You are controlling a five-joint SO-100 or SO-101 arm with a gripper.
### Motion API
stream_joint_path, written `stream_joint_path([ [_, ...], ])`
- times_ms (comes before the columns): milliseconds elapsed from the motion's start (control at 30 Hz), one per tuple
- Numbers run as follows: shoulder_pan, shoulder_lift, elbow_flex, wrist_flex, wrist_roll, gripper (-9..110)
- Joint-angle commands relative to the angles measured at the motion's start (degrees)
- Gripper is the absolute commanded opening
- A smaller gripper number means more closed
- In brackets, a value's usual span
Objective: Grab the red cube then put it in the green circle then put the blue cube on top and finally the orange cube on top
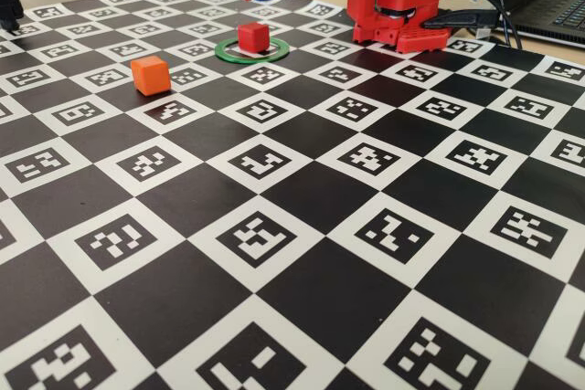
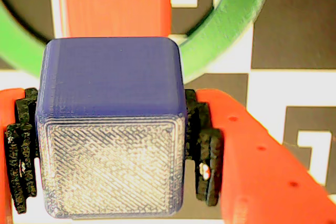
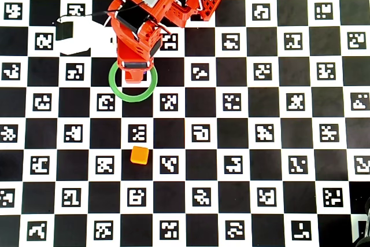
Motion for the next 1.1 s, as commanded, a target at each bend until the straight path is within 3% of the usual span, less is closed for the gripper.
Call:
stream_joint_path([
  [0, 0.7, 0.4, 0.4, -3.3, 0.0, 7],
  [1067, 2.4, -1.8, 6.2, -10.6, -1.9, 7],
])
